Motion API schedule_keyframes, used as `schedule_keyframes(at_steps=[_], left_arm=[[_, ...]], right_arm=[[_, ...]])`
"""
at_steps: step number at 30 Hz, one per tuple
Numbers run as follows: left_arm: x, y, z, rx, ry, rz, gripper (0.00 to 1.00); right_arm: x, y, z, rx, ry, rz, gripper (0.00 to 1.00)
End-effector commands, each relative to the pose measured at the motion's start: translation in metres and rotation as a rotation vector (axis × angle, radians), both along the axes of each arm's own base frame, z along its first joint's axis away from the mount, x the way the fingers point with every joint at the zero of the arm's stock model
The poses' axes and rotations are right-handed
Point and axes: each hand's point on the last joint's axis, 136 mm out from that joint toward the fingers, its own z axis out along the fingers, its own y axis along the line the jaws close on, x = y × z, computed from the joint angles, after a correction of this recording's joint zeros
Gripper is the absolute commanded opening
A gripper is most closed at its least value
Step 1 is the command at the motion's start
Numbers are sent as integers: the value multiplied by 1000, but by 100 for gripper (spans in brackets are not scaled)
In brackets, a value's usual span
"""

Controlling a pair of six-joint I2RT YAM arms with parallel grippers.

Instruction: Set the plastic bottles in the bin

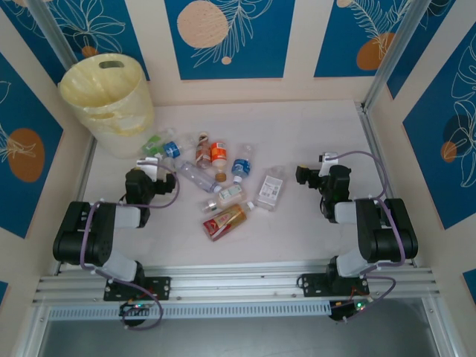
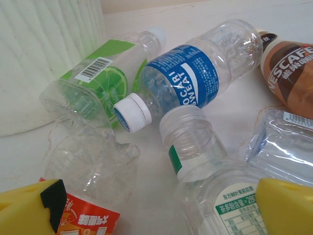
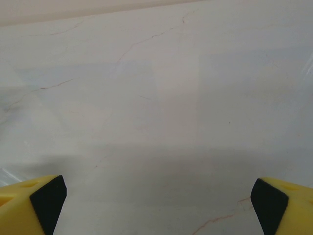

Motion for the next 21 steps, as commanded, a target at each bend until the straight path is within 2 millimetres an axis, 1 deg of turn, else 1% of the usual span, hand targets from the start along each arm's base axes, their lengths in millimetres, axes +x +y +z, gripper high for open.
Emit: schedule_keyframes(at_steps=[1,3,6,8,10,11,12,14,16,17,18,21], left_arm=[[-3,-1,23,5,-57,-22,100],[-9,5,38,5,-77,15,100],[-19,25,63,-14,-101,149,100],[-27,30,82,-49,-122,194,100],[-36,33,100,-126,-137,243,100],[-40,32,105,-175,-135,258,100],[-45,31,109,-245,-125,277,100],[-54,24,113,-381,-76,293,100],[-62,14,111,-495,-6,296,100],[-66,10,107,-535,37,302,100],[-68,4,104,-575,82,299,100],[-73,-12,93,-644,205,269,100]], right_arm=[[6,2,34,-14,-41,3,100],[2,5,54,-14,-56,17,99],[-6,7,90,41,-103,7,100],[-9,9,107,97,-81,-3,100],[-13,17,117,170,-29,1,100],[-15,22,120,209,1,11,100],[-17,30,121,255,41,26,100],[-22,43,117,363,153,15,100],[-29,64,106,448,300,17,100],[-30,73,101,467,356,12,99],[-34,86,92,477,431,17,99],[-40,117,72,449,598,4,100]])
